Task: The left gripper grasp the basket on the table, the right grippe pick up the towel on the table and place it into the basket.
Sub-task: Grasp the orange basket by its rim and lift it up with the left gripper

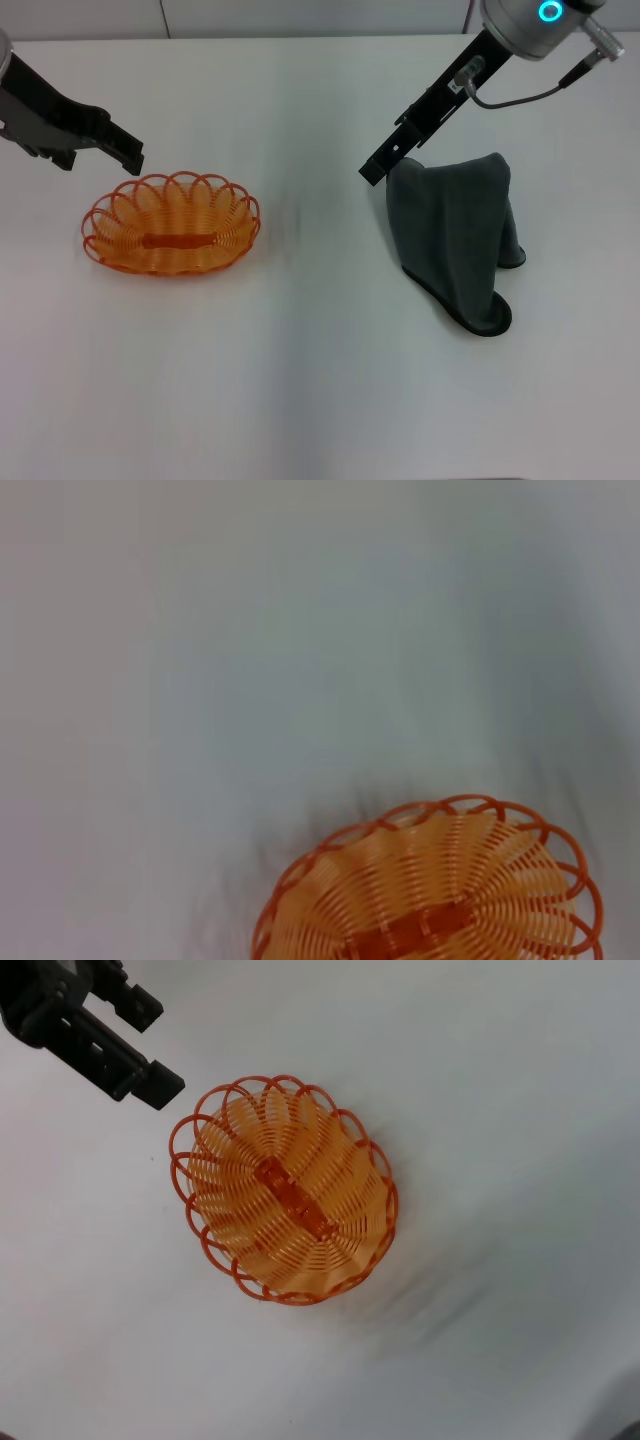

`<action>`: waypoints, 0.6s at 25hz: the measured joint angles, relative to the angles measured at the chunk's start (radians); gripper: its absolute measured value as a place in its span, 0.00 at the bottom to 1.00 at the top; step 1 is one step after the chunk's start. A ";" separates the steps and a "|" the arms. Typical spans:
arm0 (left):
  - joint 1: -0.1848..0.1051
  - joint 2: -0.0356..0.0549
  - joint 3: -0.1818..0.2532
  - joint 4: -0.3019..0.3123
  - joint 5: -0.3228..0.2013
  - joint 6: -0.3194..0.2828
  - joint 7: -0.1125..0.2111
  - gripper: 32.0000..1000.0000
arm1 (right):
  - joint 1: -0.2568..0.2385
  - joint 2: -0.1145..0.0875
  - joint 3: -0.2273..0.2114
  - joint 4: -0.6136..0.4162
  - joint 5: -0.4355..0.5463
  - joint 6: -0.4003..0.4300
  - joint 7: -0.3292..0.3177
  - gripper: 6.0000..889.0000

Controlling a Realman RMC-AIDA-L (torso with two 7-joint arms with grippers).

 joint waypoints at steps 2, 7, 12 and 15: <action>-0.002 0.0001 0.000 -0.006 0.000 -0.001 0.000 0.89 | 0.000 0.000 0.000 0.000 -0.001 0.000 0.000 0.95; -0.004 0.0004 0.000 -0.008 0.000 -0.001 0.000 0.89 | 0.000 0.000 0.000 0.000 -0.001 0.000 0.000 0.95; -0.005 0.0008 0.000 -0.008 0.000 -0.001 0.000 0.88 | 0.000 0.000 0.000 0.000 -0.001 0.000 0.000 0.94; -0.007 0.0012 0.002 -0.008 0.000 -0.001 0.000 0.88 | 0.000 0.000 0.000 0.000 -0.001 0.000 0.000 0.94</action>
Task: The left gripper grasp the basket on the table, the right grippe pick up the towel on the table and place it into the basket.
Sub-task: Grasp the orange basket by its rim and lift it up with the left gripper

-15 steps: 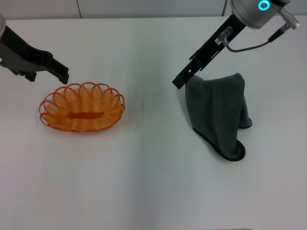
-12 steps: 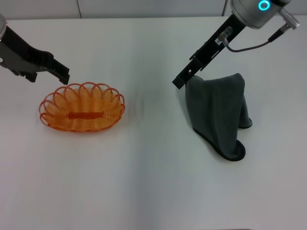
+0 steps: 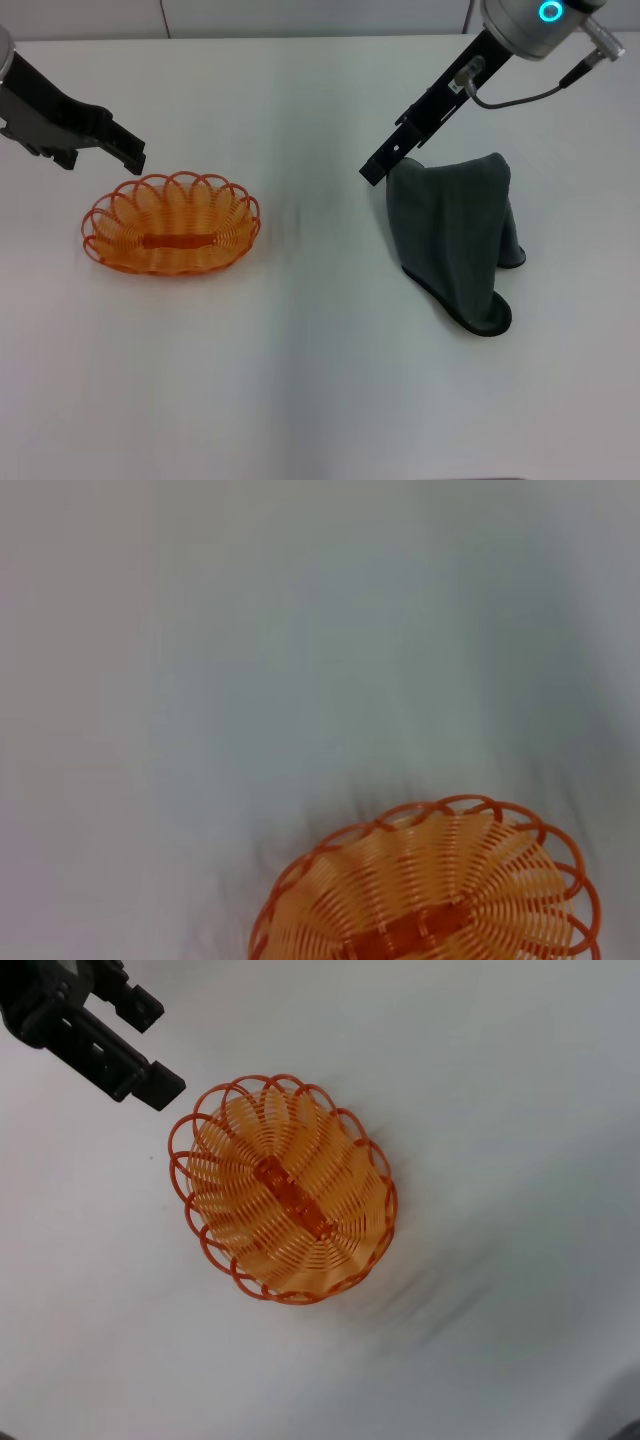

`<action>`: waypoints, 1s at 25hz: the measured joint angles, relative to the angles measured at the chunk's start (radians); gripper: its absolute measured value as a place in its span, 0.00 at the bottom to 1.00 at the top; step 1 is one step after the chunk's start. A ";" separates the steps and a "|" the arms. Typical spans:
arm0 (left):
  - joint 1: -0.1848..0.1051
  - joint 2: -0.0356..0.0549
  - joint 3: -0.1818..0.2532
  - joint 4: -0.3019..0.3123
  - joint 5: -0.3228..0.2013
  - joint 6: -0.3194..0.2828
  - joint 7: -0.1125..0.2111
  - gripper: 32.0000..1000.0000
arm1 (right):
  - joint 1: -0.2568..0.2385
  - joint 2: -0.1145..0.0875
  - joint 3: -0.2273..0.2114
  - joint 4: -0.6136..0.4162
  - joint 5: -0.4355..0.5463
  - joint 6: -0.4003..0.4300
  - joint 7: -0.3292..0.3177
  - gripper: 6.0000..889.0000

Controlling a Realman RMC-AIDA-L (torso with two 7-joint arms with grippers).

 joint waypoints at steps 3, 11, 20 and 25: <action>0.000 0.0003 0.000 0.000 0.001 0.000 0.000 0.88 | 0.000 0.000 0.000 0.000 -0.001 0.000 0.000 0.94; 0.000 0.0003 0.000 -0.009 0.001 -0.006 0.000 0.88 | 0.000 0.000 0.000 0.000 -0.001 0.000 0.001 0.94; -0.012 0.0300 0.000 -0.152 0.013 -0.103 0.001 0.87 | 0.000 0.000 0.000 0.002 -0.002 0.000 0.000 0.93; -0.019 0.0426 -0.005 -0.239 0.014 -0.170 0.001 0.87 | 0.000 0.000 0.000 0.002 -0.002 0.000 0.000 0.93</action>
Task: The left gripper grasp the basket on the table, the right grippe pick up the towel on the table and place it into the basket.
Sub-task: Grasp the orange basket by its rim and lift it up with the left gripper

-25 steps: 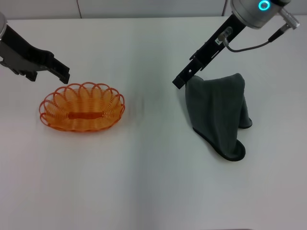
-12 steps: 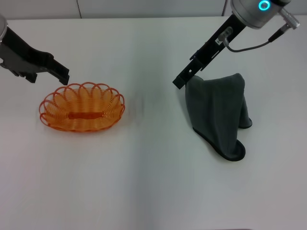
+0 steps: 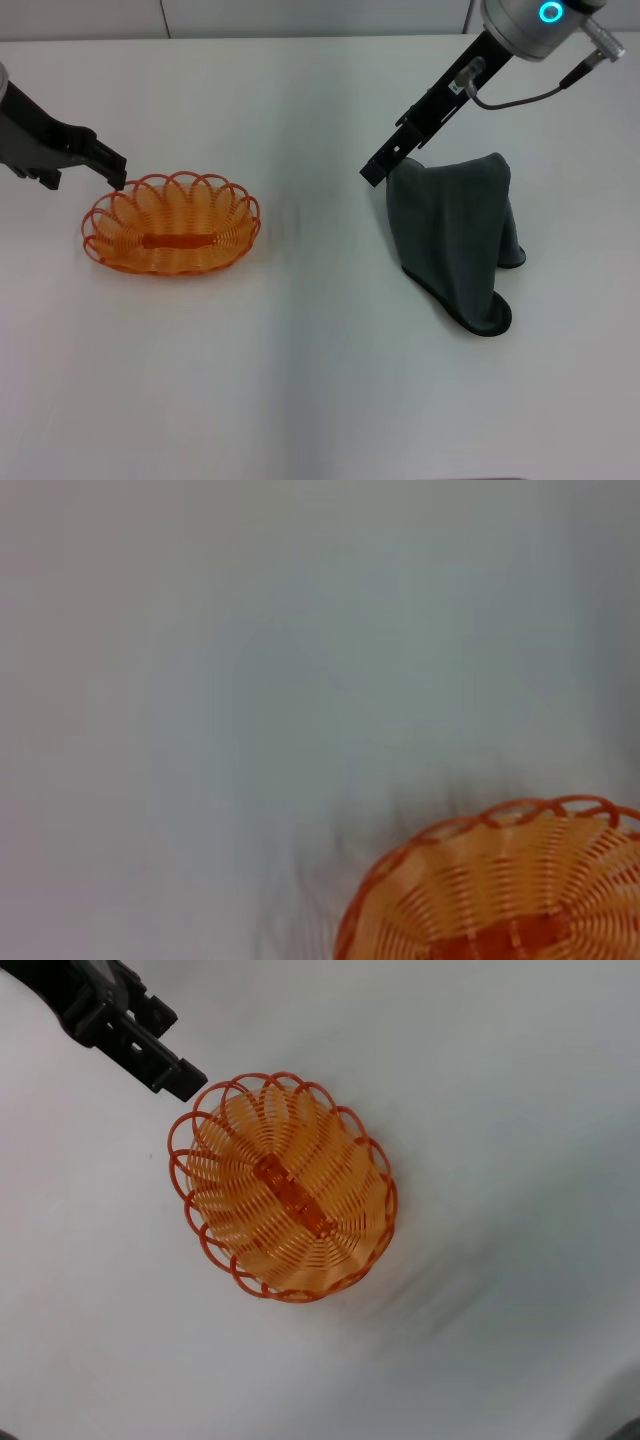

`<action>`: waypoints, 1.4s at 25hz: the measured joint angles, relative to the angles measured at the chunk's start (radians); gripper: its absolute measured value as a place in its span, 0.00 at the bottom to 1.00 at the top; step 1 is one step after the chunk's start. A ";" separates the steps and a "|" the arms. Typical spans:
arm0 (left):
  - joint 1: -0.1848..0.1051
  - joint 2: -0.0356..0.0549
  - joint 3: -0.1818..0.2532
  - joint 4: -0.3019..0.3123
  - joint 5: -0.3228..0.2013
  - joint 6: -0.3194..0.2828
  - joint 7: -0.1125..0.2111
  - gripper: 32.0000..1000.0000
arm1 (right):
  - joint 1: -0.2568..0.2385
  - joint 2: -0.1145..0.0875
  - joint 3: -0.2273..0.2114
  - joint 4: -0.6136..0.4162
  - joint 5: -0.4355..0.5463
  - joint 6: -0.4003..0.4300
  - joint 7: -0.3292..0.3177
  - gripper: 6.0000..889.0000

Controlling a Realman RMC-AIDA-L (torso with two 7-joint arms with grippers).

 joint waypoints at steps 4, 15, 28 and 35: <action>0.000 0.0036 -0.002 -0.062 0.000 -0.068 -0.001 0.87 | 0.000 0.000 0.000 0.000 0.000 0.001 0.000 0.92; 0.008 0.0083 0.003 -0.196 -0.001 -0.231 -0.008 0.86 | 0.001 0.000 0.000 0.000 0.001 0.003 -0.001 0.92; 0.016 -0.0173 0.005 -0.289 -0.006 -0.339 -0.002 0.85 | 0.006 0.002 0.000 0.000 0.004 0.003 -0.003 0.91; 0.016 -0.0273 0.006 -0.317 -0.008 -0.371 0.000 0.84 | 0.011 0.003 0.000 0.000 0.004 0.010 -0.003 0.91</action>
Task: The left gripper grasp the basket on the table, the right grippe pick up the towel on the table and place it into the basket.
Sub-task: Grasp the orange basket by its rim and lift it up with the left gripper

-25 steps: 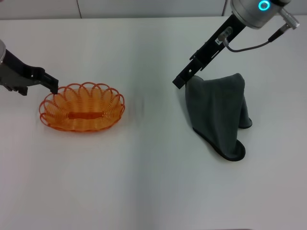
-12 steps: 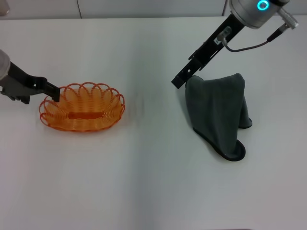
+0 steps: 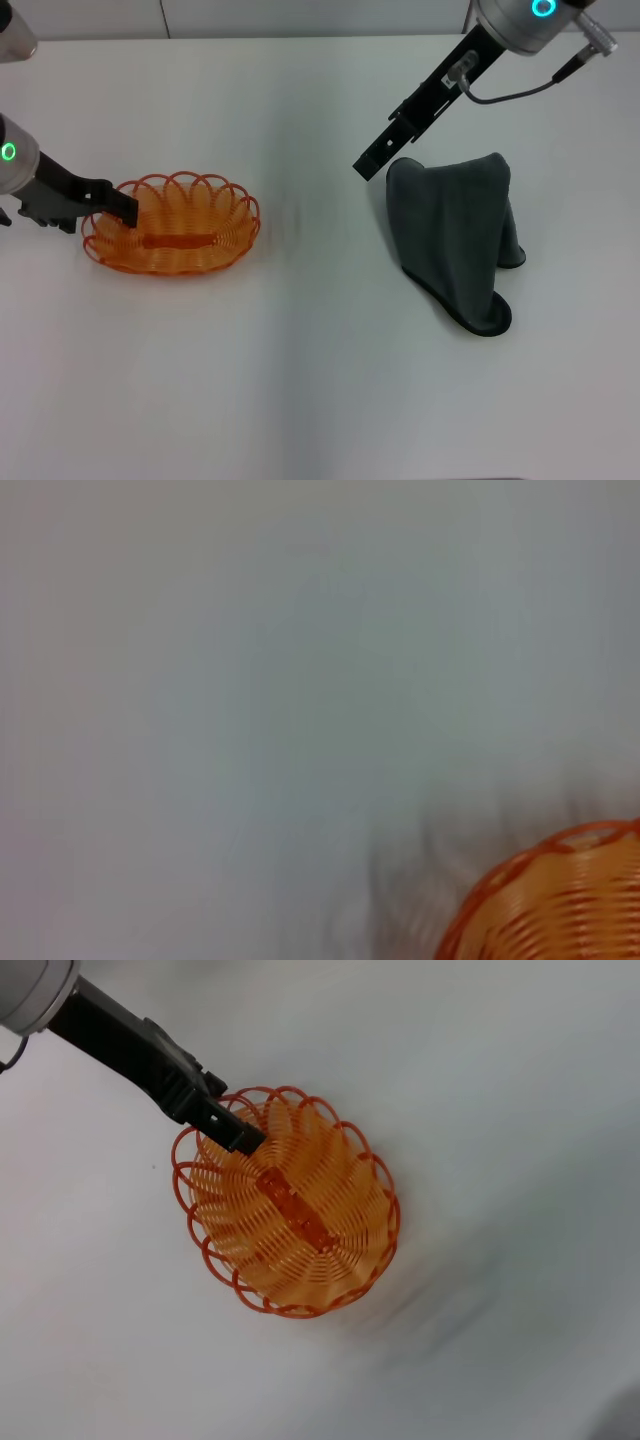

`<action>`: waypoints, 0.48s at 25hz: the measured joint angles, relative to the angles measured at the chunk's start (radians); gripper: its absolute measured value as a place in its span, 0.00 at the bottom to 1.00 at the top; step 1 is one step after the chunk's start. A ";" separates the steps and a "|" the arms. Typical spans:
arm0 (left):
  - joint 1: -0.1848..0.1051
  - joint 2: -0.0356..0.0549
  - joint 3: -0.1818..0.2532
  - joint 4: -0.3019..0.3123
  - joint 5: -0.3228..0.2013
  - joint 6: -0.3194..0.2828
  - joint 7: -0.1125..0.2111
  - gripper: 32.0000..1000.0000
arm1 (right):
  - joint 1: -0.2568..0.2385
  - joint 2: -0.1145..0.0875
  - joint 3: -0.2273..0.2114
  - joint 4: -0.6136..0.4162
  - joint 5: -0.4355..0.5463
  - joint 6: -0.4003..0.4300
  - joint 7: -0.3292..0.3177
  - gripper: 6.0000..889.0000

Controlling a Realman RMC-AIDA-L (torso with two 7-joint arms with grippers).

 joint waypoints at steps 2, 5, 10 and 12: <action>0.000 -0.0011 0.000 -0.005 -0.001 -0.007 0.001 0.84 | 0.000 0.000 0.000 0.000 0.000 0.001 0.000 0.91; 0.000 -0.0039 0.000 -0.012 0.000 -0.015 0.006 0.84 | 0.000 0.001 0.000 0.000 -0.001 0.002 0.000 0.90; 0.003 -0.0103 -0.001 -0.025 -0.001 -0.017 0.014 0.83 | 0.002 0.002 0.000 0.000 -0.001 0.002 -0.003 0.90; 0.003 -0.0114 -0.001 -0.027 -0.001 -0.017 0.015 0.83 | 0.002 0.002 0.000 0.000 -0.001 0.002 -0.003 0.90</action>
